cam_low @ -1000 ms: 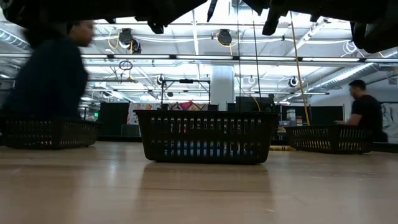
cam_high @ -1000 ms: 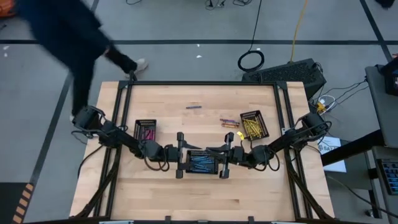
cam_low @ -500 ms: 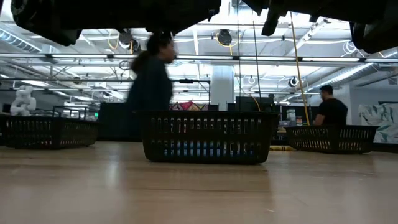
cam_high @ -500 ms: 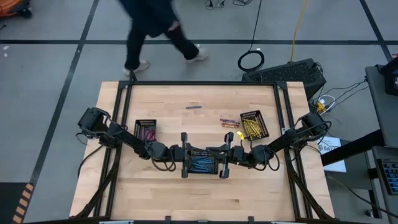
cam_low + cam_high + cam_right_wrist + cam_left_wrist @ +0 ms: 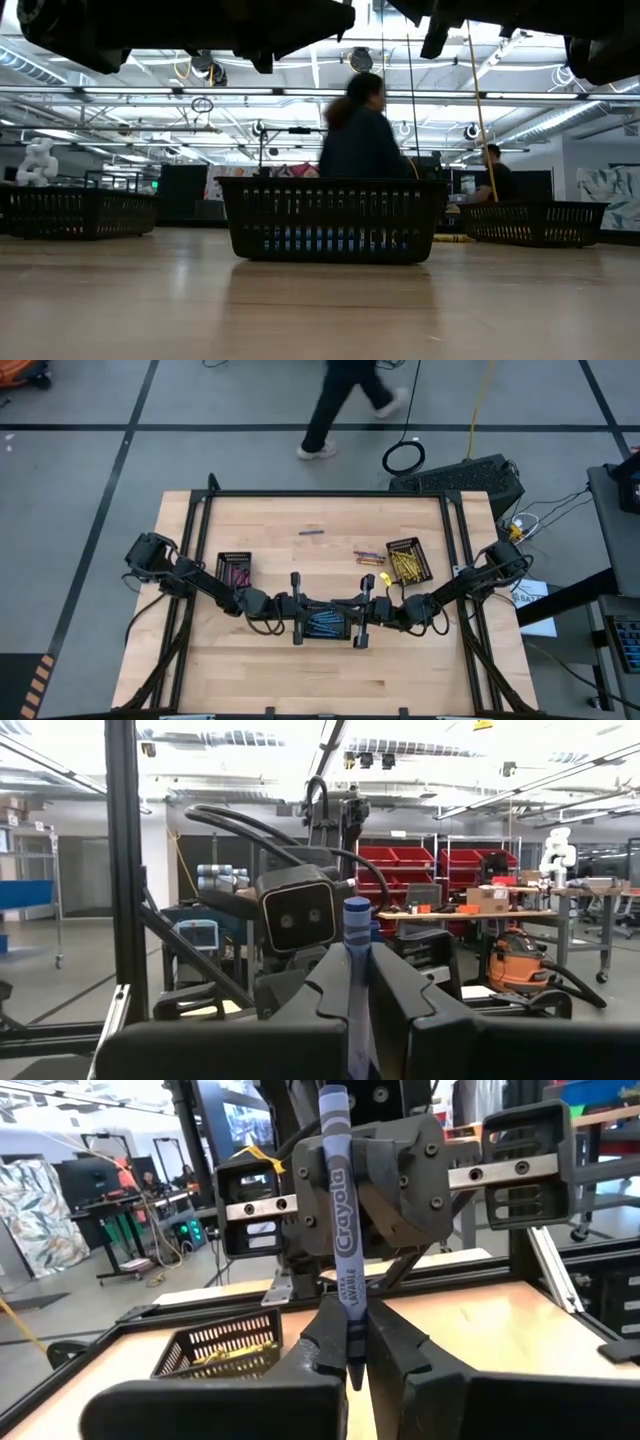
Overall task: Sort crayons
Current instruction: Put the blue crayon into the center black basket
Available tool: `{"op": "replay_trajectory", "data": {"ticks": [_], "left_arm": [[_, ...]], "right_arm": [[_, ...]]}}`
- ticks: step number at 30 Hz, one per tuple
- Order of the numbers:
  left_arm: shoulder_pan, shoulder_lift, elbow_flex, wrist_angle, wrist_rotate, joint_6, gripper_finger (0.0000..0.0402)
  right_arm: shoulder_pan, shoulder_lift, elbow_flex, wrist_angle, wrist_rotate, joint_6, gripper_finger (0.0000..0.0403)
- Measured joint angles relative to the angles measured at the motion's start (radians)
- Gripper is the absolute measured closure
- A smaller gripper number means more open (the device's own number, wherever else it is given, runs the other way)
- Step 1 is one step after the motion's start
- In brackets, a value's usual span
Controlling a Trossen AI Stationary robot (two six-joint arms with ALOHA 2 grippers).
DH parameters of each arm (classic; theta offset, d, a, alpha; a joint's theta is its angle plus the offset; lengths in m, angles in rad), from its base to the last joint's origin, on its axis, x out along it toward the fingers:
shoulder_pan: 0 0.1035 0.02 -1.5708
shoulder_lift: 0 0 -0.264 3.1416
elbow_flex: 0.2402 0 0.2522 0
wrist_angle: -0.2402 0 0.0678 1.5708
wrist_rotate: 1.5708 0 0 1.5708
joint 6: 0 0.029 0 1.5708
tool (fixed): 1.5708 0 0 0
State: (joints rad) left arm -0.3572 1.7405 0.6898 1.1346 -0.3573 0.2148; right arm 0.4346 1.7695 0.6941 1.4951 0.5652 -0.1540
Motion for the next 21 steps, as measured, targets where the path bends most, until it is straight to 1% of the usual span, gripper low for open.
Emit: {"op": "replay_trajectory", "data": {"ticks": [2,4,8,11,14,16,19,21], "left_arm": [[-0.009,-0.009,-0.001,-0.015,-0.001,0.0,0.0392],[-0.019,-0.022,-0.001,-0.038,-0.008,0.0,0.0393],[-0.046,-0.074,0.0,-0.133,-0.059,0.002,0.0396],[-0.063,-0.138,-0.001,-0.262,-0.08,0.002,0.0397],[-0.08,-0.221,0.0,-0.42,-0.108,-0.026,0.0398],[-0.084,-0.27,0.0,-0.58,-0.107,-0.085,0.0398],[-0.062,-0.303,0.025,-0.862,-0.076,-0.22,0.0399],[-0.037,-0.29,0.062,-1.01,-0.035,-0.311,0.0399]], "right_arm": [[0.005,0.0,0.0,-0.001,-0.002,0.002,0.0398],[0.014,-0.011,0.0,-0.015,-0.001,-0.003,0.0387],[0.044,-0.045,0.0,-0.028,0.017,-0.049,0.0341],[0.073,-0.098,0.0,-0.036,0.049,-0.117,0.0304],[0.113,-0.154,0.0,-0.079,0.146,-0.223,0.0277],[0.14,-0.197,0.0,-0.106,0.222,-0.286,0.0265],[0.171,-0.255,0.0,-0.145,0.309,-0.377,0.0258],[0.182,-0.283,0.0,-0.168,0.33,-0.41,0.0258]]}}
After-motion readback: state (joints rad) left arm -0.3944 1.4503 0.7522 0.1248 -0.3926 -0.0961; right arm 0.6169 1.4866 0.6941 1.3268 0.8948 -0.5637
